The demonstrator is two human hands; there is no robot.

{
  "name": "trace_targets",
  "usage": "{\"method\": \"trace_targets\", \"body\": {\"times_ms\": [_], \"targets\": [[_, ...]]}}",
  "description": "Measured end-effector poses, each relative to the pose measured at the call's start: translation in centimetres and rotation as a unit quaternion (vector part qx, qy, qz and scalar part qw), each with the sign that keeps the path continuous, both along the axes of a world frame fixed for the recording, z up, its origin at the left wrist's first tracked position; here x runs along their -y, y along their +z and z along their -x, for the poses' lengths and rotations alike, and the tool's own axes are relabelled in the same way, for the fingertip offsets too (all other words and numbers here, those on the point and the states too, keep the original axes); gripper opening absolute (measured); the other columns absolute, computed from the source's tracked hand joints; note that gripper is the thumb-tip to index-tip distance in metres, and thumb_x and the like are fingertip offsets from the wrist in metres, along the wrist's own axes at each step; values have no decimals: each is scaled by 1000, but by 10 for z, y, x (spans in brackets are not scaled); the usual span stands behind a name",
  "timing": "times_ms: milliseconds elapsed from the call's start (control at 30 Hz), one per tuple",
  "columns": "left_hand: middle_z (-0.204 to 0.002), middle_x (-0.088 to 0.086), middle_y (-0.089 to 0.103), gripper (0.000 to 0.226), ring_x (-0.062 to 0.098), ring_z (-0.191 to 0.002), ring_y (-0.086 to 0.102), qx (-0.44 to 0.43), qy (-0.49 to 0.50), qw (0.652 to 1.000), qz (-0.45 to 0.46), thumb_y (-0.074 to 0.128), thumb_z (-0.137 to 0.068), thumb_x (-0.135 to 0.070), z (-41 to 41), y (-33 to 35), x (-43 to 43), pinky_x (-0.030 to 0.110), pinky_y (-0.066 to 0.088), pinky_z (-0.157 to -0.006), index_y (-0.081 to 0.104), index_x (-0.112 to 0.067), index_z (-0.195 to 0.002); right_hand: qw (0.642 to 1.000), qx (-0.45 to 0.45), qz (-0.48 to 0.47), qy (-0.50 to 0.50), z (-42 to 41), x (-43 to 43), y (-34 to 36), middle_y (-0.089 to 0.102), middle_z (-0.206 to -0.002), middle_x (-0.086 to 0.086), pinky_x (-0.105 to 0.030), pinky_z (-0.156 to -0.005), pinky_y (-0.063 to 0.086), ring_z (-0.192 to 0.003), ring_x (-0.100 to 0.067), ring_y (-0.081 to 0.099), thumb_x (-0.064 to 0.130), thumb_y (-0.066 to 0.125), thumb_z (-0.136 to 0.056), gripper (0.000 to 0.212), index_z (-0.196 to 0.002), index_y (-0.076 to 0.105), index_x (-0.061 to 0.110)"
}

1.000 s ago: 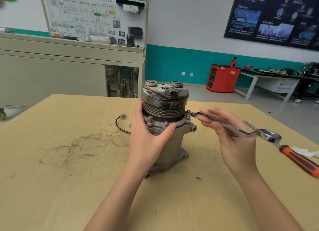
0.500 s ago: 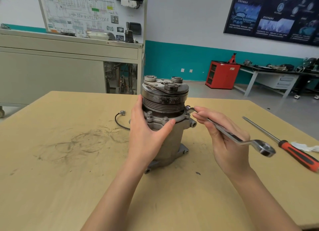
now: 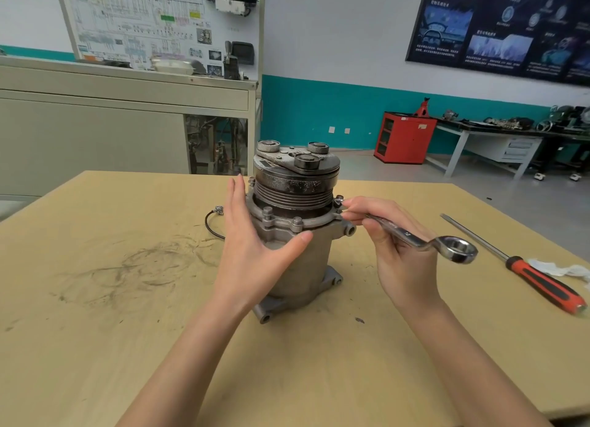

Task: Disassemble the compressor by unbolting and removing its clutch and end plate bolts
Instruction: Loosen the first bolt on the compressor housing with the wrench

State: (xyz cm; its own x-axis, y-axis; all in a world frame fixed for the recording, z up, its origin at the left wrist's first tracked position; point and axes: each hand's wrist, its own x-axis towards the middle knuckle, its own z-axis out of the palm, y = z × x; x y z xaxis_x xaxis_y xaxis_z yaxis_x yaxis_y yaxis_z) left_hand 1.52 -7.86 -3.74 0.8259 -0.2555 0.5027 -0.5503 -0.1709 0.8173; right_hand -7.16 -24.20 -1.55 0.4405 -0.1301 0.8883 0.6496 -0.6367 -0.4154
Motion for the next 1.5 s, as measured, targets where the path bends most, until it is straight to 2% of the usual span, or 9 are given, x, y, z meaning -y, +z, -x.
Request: {"method": "trace_targets", "body": {"times_ms": [167, 267, 367, 533, 800, 1033, 1167, 1333, 1500], "targets": [[-154, -29, 15, 127, -8, -137, 24, -72, -71, 995, 2, 77, -59, -63, -5, -8, -12, 37, 28, -117, -7, -39, -152, 986, 46, -160, 25, -12, -10, -16, 66, -96, -7, -30, -73, 54, -79, -20, 68, 21, 33, -100, 25, -99, 57, 13], [-121, -59, 16, 124, -33, -113, 25, -79, -71, 994, 18, 77, -60, -58, -8, -14, -11, 25, 30, -111, -5, -42, -151, 934, 43, -342, 94, -22, -7, -11, 69, -79, -3, -26, -64, 52, -65, -19, 65, 12, 27, -95, 25, -89, 52, 9], [-113, -65, 15, 122, -40, -107, 23, -87, -71, 993, 22, 75, -59, -59, -8, -16, -10, 19, 29, -105, -4, -44, -151, 876, -44, -433, 209, -34, 22, 7, 65, -69, -7, -25, -57, 50, -57, -20, 59, 9, 23, -98, 29, -84, 49, 7], [-117, -64, 15, 123, -40, -109, 23, -78, -76, 994, 25, 77, -61, -64, -10, -21, -11, 10, 28, -97, -5, -43, -151, 797, -243, -450, 322, -69, 47, 30, 59, -59, -3, -19, -46, 45, -45, -13, 51, 16, 22, -99, 33, -81, 49, 9], [-125, -56, 16, 124, -41, -109, 21, -63, -79, 994, 32, 70, -56, -68, -11, -22, -10, -3, 25, -87, -7, -44, -150, 767, -333, -423, 349, -92, 52, 38, 61, -59, 0, -15, -36, 39, -45, -6, 54, 18, 23, -98, 37, -74, 50, 10], [-130, -52, 16, 122, -39, -112, 21, -52, -80, 995, 32, 69, -59, -66, -12, -23, -9, 0, 25, -91, -7, -43, -151, 771, -232, -464, 369, -70, 69, 49, 67, -64, -5, -11, -45, 47, -46, -7, 58, 20, 30, -99, 54, -59, 65, 13], [-146, -36, 19, 119, -36, -118, 19, -50, -76, 995, 31, 74, -65, -65, -10, -23, -9, 14, 26, -105, -6, -43, -151, 832, -163, -456, 270, -53, 61, 63, 71, -77, -13, -17, -54, 52, -59, -16, 65, 19, 28, -102, 39, -77, 55, 7], [-156, -24, 20, 122, -18, -131, 23, -57, -70, 996, 23, 71, -60, -70, -9, -22, -9, 20, 27, -109, -7, -44, -151, 956, -96, -277, 36, -14, 32, 39, 75, -84, -6, -22, -67, 57, -79, -23, 73, 26, 36, -103, 38, -87, 64, 7], [-154, -27, 18, 119, -22, -129, 24, -56, -72, 995, 26, 70, -61, -66, -9, -22, -9, 18, 26, -108, -6, -44, -151, 996, -7, -78, -51, 4, 16, 16, 71, -92, -2, -31, -72, 59, -84, -14, 72, 31, 45, -98, 31, -96, 65, 9]]}}
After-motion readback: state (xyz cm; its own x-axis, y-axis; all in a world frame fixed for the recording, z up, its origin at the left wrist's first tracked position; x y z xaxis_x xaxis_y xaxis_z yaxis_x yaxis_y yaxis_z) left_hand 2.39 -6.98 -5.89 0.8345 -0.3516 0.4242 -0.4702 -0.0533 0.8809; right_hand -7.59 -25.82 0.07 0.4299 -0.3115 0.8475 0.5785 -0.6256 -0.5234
